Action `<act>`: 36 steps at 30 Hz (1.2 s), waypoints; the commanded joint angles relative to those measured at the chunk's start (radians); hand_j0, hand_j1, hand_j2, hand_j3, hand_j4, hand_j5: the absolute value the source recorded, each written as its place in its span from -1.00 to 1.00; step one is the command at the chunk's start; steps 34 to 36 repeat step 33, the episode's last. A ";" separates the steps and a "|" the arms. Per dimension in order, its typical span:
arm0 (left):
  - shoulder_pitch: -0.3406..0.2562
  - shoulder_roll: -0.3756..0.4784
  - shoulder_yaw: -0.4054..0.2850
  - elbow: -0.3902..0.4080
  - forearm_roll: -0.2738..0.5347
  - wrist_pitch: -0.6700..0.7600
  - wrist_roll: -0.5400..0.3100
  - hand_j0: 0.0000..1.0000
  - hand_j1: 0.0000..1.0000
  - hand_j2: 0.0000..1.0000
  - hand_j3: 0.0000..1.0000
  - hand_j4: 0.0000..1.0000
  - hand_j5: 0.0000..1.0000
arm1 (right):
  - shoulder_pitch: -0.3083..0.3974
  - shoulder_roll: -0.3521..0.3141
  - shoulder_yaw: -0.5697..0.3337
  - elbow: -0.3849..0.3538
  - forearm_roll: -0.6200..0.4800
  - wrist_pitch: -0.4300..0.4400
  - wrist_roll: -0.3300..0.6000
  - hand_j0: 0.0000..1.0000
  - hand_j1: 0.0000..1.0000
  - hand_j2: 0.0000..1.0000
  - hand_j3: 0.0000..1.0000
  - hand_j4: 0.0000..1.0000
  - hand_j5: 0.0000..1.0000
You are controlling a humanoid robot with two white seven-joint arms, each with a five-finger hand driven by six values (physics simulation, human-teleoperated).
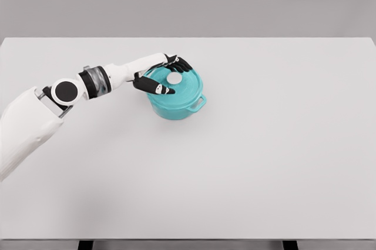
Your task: Cover the pot with left arm
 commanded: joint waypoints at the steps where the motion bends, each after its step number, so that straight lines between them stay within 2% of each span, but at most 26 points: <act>1: 0.000 0.000 0.001 0.003 0.002 0.000 0.000 0.57 0.57 0.57 0.57 0.57 0.57 | 0.000 0.000 0.000 0.000 0.001 0.000 0.000 1.00 1.00 1.00 1.00 1.00 1.00; 16: -0.020 0.018 0.015 -0.009 0.028 -0.006 -0.030 0.68 0.68 0.68 0.68 0.68 0.68 | 0.000 0.000 0.000 0.000 0.001 0.000 0.000 1.00 1.00 1.00 1.00 1.00 1.00; 18: -0.020 0.072 0.018 -0.029 0.069 -0.012 -0.076 0.83 0.83 0.83 0.83 0.83 0.83 | 0.000 0.000 0.000 0.000 0.001 0.000 0.000 1.00 1.00 1.00 1.00 1.00 1.00; 20: -0.026 0.139 0.018 -0.084 0.122 -0.012 -0.092 1.00 1.00 1.00 1.00 1.00 1.00 | 0.000 0.000 0.000 0.000 0.001 0.000 0.000 1.00 1.00 1.00 1.00 1.00 1.00; 22: -0.026 0.228 0.021 -0.159 0.189 -0.015 -0.092 1.00 1.00 1.00 1.00 1.00 1.00 | 0.000 0.000 0.000 0.000 0.001 0.000 0.000 1.00 1.00 1.00 1.00 1.00 1.00; 24: -0.020 0.326 0.024 -0.247 0.217 -0.029 -0.090 1.00 1.00 1.00 1.00 1.00 1.00 | 0.000 0.000 0.000 0.000 0.001 0.000 0.000 1.00 1.00 1.00 1.00 1.00 1.00; 25: -0.009 0.388 0.050 -0.259 0.230 -0.029 -0.090 1.00 1.00 1.00 1.00 1.00 1.00 | 0.000 0.000 0.000 0.000 0.001 0.000 0.000 1.00 1.00 1.00 1.00 1.00 1.00; 26: 0.021 0.446 0.093 -0.259 0.235 -0.030 -0.089 1.00 1.00 1.00 1.00 1.00 1.00 | 0.000 0.000 0.000 0.000 0.001 0.000 0.000 1.00 1.00 1.00 1.00 1.00 1.00; 28: 0.120 0.506 0.177 -0.258 0.235 -0.029 -0.087 1.00 1.00 1.00 1.00 1.00 1.00 | 0.000 0.000 0.000 0.000 0.001 0.000 0.000 1.00 1.00 1.00 1.00 1.00 1.00; 29: 0.150 0.525 0.196 -0.258 0.234 -0.027 -0.087 1.00 1.00 1.00 1.00 1.00 1.00 | 0.000 0.000 0.000 0.000 0.001 0.000 0.000 1.00 1.00 1.00 1.00 1.00 1.00; 36: 0.156 0.526 0.203 -0.247 0.232 -0.029 -0.087 1.00 1.00 1.00 1.00 1.00 1.00 | 0.000 0.000 0.000 0.000 0.001 0.000 0.000 1.00 1.00 1.00 1.00 1.00 1.00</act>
